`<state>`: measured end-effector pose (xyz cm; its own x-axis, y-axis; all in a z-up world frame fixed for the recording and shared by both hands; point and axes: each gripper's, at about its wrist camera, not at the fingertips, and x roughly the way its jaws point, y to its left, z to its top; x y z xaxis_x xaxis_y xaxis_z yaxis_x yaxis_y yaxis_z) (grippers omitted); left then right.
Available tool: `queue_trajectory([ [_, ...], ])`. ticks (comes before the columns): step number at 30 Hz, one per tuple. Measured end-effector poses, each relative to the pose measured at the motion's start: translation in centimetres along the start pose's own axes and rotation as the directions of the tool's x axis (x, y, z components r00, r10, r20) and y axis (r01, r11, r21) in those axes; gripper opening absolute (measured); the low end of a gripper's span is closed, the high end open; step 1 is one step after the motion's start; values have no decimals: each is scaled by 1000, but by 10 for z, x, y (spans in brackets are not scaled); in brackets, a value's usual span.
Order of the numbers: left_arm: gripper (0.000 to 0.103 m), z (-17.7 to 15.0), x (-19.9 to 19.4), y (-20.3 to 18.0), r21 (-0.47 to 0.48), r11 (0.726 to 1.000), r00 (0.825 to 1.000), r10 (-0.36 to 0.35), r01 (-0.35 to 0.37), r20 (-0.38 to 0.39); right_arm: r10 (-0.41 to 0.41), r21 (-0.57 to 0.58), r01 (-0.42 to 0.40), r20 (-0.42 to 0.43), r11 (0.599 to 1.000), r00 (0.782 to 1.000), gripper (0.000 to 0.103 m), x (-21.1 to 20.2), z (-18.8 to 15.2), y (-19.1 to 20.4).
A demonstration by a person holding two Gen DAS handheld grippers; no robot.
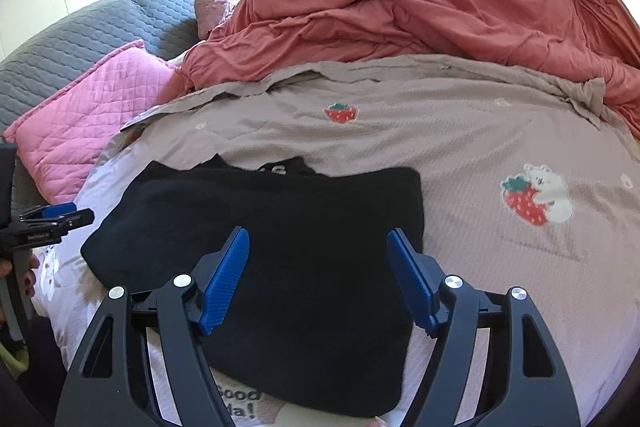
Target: Fold small clothes
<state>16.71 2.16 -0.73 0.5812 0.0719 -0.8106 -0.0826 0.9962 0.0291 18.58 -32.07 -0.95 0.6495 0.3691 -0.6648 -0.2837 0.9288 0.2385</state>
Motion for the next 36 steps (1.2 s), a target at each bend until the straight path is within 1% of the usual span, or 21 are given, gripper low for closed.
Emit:
queue_trajectory([
  [6,74,-14,13,-1,-14,1000,999,-26,25,-45,-7,-21,6,-49,1000,999,70,7,-15,15],
  [9,74,-19,21,-2,-2,1000,998,-24,24,-65,-7,-23,5,-87,1000,996,70,11,-24,20],
  [11,74,-25,31,0,-4,1000,996,-31,31,-89,-11,-17,8,-125,1000,992,70,17,-31,21],
  [14,74,-33,42,5,-20,999,992,-37,35,-120,-43,8,46,-214,999,976,70,32,-46,17],
  [16,74,-39,48,10,-43,998,989,-56,50,-134,-61,12,65,-227,998,972,70,35,-51,15],
  [24,75,-52,50,21,-73,993,988,-100,92,-117,-88,44,96,-171,994,981,70,20,-59,17],
  [25,75,-54,50,24,-86,991,986,-114,104,-122,-91,49,100,-162,994,983,72,17,-60,17],
  [26,75,-56,50,27,-99,988,984,-128,116,-127,-91,57,100,-149,993,985,86,13,-61,19],
  [27,75,-58,50,31,-118,984,981,-148,133,-128,-95,62,104,-132,993,987,90,9,-61,20],
  [29,75,-57,48,33,-117,983,980,-157,142,-125,-100,53,106,-109,993,989,91,4,-60,26],
  [32,75,-55,42,38,-108,985,981,-148,135,-122,-126,4,126,-73,992,989,91,-3,-60,40],
  [36,75,-50,34,50,-131,983,983,-146,131,-112,-151,-62,148,-44,987,988,94,-10,-62,60],
])
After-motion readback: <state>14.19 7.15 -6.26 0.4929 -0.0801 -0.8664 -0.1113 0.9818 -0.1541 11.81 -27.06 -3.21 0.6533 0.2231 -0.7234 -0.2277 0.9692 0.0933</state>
